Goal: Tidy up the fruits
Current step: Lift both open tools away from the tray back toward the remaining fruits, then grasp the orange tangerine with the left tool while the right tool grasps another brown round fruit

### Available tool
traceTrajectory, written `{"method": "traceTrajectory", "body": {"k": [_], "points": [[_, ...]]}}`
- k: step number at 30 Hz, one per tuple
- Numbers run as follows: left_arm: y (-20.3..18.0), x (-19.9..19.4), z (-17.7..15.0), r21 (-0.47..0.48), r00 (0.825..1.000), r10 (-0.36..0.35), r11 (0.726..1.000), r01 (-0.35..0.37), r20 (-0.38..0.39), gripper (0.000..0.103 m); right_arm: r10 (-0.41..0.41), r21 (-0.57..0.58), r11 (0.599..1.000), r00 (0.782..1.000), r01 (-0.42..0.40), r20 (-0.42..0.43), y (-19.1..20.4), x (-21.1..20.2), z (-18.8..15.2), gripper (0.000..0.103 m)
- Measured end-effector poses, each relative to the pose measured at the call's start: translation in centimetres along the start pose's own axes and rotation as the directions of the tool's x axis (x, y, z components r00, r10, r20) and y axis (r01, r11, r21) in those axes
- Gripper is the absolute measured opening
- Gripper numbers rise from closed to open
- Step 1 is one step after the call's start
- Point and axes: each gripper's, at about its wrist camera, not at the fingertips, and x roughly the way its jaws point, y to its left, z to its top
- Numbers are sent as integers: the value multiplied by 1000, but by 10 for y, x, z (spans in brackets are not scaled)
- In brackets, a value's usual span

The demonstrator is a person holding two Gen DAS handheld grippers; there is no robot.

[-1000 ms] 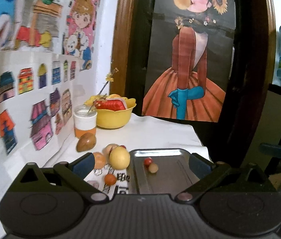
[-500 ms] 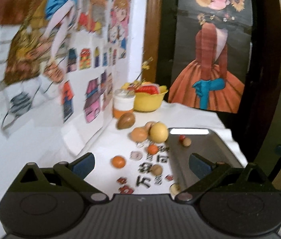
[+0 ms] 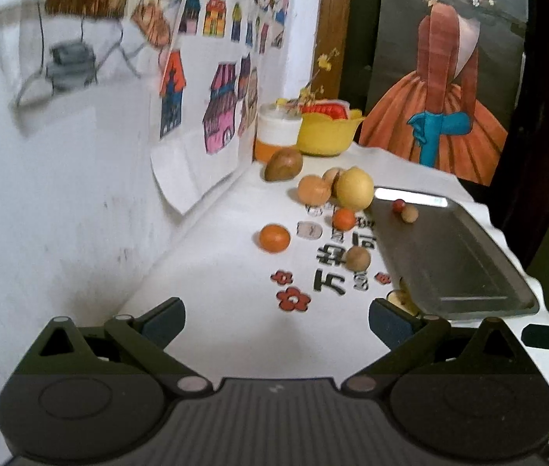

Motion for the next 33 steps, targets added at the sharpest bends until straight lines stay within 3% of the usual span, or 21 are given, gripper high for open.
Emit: {"method": "traceTrajectory", "body": {"k": [7,16,20,23,26,33], "points": [[14,24,-7,-27,1000,2,1000,-3,-25,103,-13,32,999,1000,14,-19,1,28,5,102],[31,53,11,-79,1000,4,997,-4,4,103,-52,21,998,999,52,7,0,62,26,102],[31,69,24,-94,1000,-5,996,8,29,103,-129,25,992,990,127,51,-2,74,34,102],[31,82,35,-101,999,-9,995,14,42,103,-219,-18,975,971,222,96,-1,84,39,102],[27,93,41,-89,999,-4,996,8,45,103,-254,-56,963,960,262,114,-3,96,45,102],[22,123,48,-69,1000,-6,998,6,0,103,-240,-62,967,967,246,87,-15,121,54,102]]}}
